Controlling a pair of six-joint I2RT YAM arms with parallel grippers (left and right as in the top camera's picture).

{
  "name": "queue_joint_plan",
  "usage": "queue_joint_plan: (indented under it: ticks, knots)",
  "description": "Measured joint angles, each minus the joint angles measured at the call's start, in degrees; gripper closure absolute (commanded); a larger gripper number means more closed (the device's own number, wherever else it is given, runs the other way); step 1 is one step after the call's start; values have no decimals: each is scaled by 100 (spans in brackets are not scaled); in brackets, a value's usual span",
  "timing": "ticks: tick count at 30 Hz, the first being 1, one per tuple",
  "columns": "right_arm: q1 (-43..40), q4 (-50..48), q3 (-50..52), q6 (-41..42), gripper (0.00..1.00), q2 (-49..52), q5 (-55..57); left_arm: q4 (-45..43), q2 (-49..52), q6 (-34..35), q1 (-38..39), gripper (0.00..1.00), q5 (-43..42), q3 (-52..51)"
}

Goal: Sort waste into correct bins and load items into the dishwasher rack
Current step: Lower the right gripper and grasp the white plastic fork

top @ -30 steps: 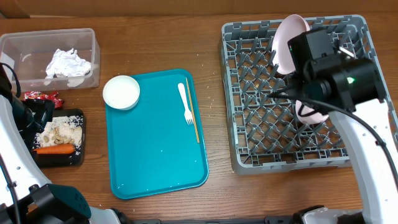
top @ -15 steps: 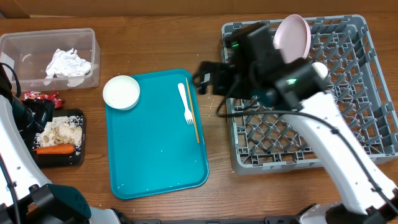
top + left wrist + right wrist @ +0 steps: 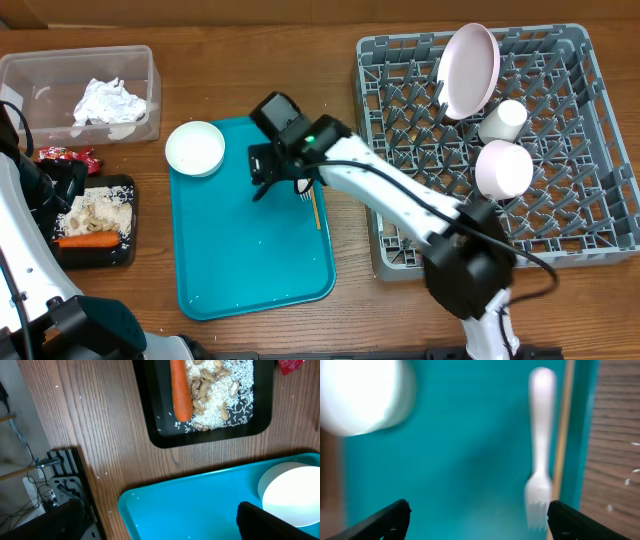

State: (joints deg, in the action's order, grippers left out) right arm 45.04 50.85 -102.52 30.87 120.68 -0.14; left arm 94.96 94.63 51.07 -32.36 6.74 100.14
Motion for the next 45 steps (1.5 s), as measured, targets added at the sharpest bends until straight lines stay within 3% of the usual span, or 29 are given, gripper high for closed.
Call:
queue_joint_plan:
  ticks: [6,18,25,37,42,45]
  knots:
    - [-22,-175,11,44,12,586,640,2,0,0,0,0,0,0]
    - [-37,-627,9,48,18,992,852,0,0,0,0,0,0,0]
    - [-26,-632,9,66,32,1021,903,0,0,0,0,0,0,-2]
    - [48,-654,120,151,33,1021,914,0,0,0,0,0,0,0]
    - [48,-717,186,192,47,1023,944,0,0,0,0,0,0,0]
    - [48,-756,216,227,62,1021,988,0,0,0,0,0,0,0]
